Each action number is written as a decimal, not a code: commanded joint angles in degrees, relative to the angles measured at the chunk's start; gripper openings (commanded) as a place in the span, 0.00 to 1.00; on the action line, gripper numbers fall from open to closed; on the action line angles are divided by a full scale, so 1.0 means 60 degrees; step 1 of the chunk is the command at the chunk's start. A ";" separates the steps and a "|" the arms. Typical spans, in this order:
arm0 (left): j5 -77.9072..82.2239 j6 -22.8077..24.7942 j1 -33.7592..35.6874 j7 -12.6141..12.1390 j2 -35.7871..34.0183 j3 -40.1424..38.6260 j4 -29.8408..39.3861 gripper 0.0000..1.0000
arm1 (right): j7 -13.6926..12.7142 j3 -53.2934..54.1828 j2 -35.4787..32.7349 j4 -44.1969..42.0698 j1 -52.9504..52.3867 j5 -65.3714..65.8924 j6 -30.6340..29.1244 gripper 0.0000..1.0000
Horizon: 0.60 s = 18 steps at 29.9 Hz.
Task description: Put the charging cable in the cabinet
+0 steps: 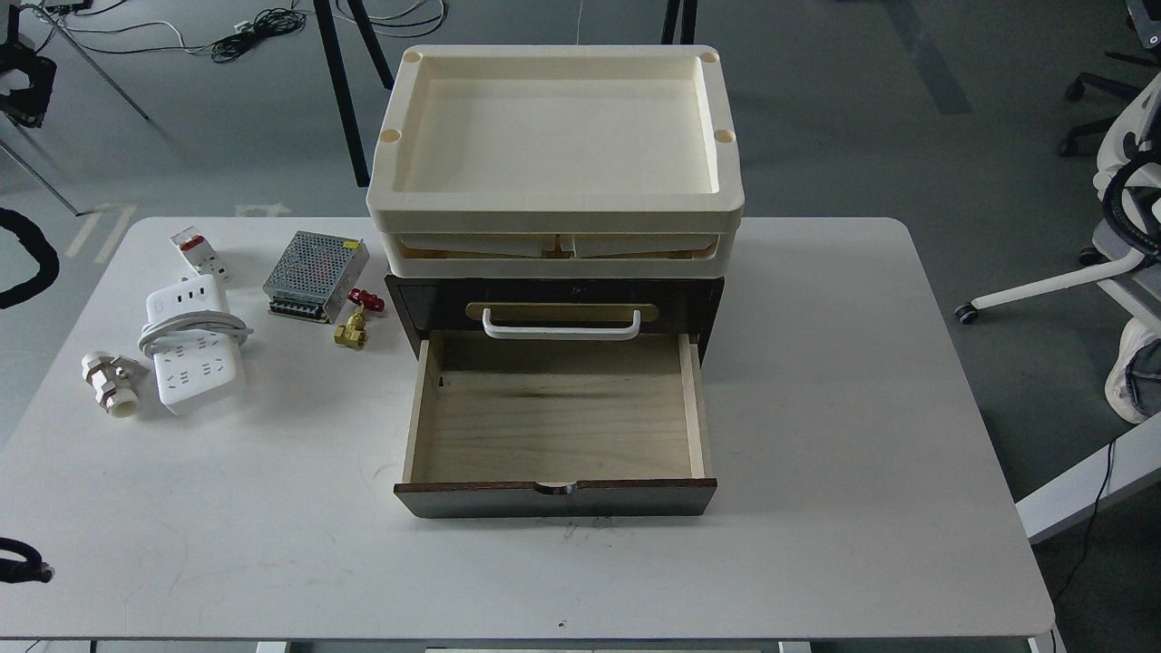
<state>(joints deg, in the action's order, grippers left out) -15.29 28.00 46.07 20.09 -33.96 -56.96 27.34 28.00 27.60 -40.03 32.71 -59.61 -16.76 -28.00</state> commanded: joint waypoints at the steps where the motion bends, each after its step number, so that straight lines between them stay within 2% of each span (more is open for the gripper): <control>1: -0.0205 0.0000 -0.0207 0.1318 0.0181 -0.0759 0.0101 1.00 | 0.0000 0.0014 -0.0023 -0.0016 0.0003 -0.0019 0.0000 0.99; 3: -0.0205 0.0000 -0.0207 0.1318 0.0181 -0.1126 0.0422 1.00 | 0.0000 0.0058 -0.0038 -0.0016 0.0017 -0.0019 0.0000 0.99; 7: -0.0059 0.0000 -0.0281 0.1318 -0.0228 -0.1084 0.1841 1.00 | 0.0000 0.0072 -0.0155 -0.0031 0.0149 -0.0019 0.0000 0.99; 13: 0.1445 0.0000 -0.0661 0.1318 -0.2510 -0.0250 0.4931 1.00 | 0.0000 0.0131 -0.0199 -0.0031 0.0383 -0.0034 0.0000 0.99; 18: 0.4387 0.0000 -0.0705 0.1318 -0.4400 0.0014 0.6456 1.00 | 0.0000 0.0146 -0.0214 -0.0046 0.0544 -0.0034 0.0000 0.99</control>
<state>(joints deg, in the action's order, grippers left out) 1.08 28.01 42.04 28.02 -54.10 -57.80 61.25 28.00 28.39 -41.21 32.52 -56.88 -16.96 -28.00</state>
